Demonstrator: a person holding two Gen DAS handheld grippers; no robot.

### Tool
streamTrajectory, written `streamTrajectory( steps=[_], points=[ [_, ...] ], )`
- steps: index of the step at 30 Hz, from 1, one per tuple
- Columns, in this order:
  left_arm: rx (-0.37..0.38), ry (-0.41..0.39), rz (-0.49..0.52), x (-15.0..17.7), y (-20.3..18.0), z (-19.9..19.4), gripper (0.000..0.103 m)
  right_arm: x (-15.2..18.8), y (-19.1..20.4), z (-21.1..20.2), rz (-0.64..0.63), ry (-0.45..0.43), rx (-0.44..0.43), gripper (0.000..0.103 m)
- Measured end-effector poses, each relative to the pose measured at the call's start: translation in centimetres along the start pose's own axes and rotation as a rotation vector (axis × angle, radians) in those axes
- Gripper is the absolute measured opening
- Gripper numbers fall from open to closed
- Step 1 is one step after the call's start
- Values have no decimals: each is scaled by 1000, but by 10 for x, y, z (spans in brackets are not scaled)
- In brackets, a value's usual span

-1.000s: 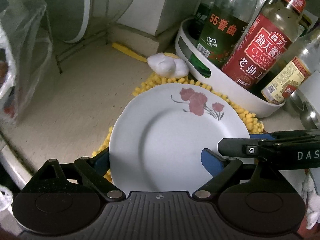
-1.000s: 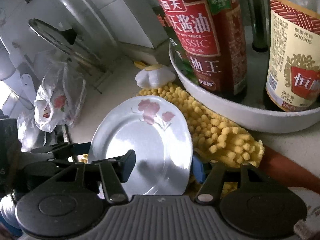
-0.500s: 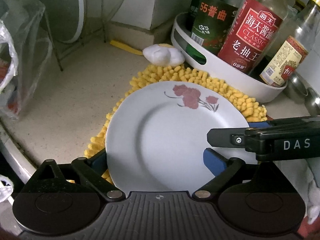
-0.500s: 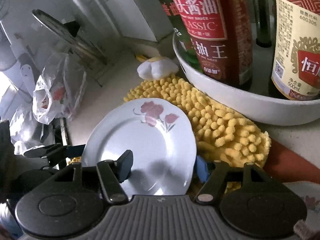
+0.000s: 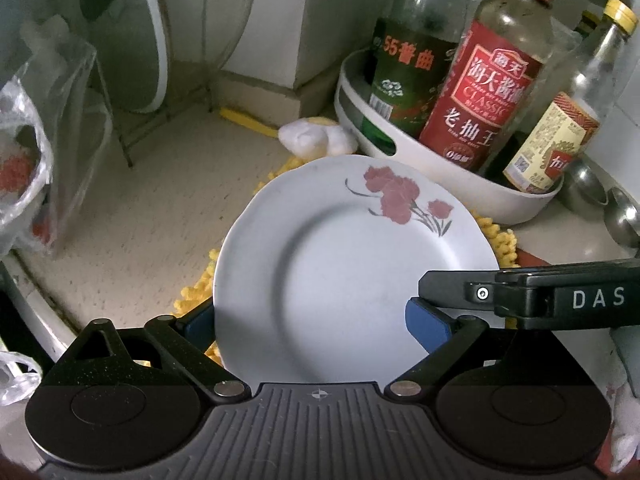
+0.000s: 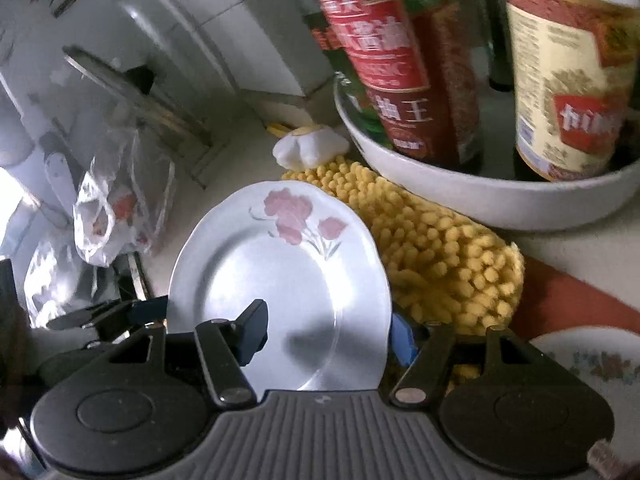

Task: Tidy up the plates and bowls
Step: 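Carry the pink-flowered plate upright with both grippers toward the red cloth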

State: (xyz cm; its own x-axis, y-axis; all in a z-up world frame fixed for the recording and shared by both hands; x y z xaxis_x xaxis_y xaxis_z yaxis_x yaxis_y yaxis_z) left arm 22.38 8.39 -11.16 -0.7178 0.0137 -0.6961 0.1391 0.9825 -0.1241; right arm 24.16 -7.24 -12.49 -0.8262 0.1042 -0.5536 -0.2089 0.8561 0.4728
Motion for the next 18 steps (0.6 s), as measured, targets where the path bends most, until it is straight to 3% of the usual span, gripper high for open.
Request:
streamTrajectory(
  steps=[18],
  points=[
    [19, -41, 67, -11, -42, -15, 98, -10, -13, -47, 54, -89, -16, 60]
  ],
)
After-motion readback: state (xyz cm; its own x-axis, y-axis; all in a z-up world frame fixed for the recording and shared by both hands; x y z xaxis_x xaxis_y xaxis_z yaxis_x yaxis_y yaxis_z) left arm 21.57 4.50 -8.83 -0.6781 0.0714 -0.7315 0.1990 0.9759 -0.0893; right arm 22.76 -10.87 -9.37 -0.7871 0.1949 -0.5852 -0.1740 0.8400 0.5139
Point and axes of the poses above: each gripper's, at about its wrist camera, not at the fingertips, and z roughly the way its jaws point, y to its left, x to its underside, the point moved 5 cm from there along z, roughly the way its jaws point, and after that the axes turned 9 degrees about -y, right-handed, at the moved point
